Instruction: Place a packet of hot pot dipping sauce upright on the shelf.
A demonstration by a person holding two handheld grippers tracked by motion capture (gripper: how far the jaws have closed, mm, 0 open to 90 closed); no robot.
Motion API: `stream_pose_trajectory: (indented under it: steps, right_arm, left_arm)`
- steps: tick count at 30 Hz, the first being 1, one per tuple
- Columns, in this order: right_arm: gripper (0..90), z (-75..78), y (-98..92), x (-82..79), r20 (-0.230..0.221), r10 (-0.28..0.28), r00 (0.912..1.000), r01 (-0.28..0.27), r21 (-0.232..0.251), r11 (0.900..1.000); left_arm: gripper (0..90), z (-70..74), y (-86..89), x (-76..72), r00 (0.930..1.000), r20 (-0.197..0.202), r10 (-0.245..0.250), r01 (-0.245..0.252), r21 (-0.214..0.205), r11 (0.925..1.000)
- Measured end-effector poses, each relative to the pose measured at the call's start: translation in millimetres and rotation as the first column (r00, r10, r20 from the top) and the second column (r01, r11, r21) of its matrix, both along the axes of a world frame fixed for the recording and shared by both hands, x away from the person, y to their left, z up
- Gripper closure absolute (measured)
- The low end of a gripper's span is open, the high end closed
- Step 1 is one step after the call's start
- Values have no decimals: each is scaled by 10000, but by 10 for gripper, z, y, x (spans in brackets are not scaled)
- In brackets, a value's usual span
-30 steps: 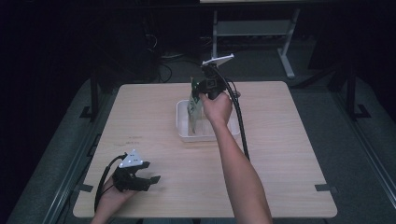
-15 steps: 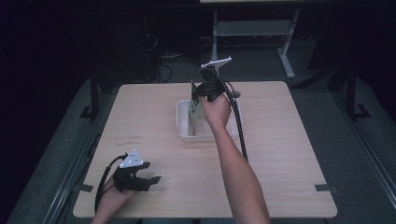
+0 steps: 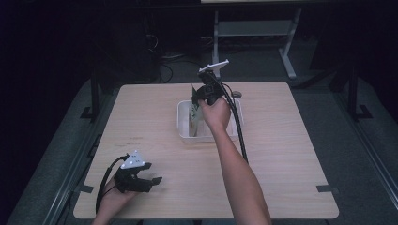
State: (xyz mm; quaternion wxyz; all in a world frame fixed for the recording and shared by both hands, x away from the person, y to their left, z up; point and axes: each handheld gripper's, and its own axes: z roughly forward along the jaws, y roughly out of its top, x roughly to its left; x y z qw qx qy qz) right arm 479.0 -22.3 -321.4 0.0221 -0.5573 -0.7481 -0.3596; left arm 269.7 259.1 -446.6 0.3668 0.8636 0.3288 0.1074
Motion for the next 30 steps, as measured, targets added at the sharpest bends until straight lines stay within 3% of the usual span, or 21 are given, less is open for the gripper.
stream_pose_trajectory:
  steps: [7, 13, 17, 22, 30]
  right_arm:
    - [843, -34, -11, -4, -137, 128, 9998, -132, -284, 9995]
    - [810, -12, -21, -20, -171, 327, 9993, -329, -156, 9993]
    - [783, 18, -5, -47, -36, 540, 9985, -541, -668, 9963]
    - [775, 48, -40, -67, -50, 647, 9979, -649, -854, 9942]
    - [720, 106, -114, -105, -24, 774, 9970, -774, -652, 9949]
  left_arm:
    - [280, 0, 2, 2, 10000, -1, 20, -20, -2, 10000]
    - [280, -2, -9, 5, 10000, -31, -9, 10, 17, 10000]
    - [280, -8, -19, 1, 10000, -40, -36, 36, 24, 10000]
    - [280, -4, -9, 9, 10000, -31, 2, -2, 30, 10000]
    - [280, -5, -7, 10, 10000, -28, 19, -19, 37, 10000]
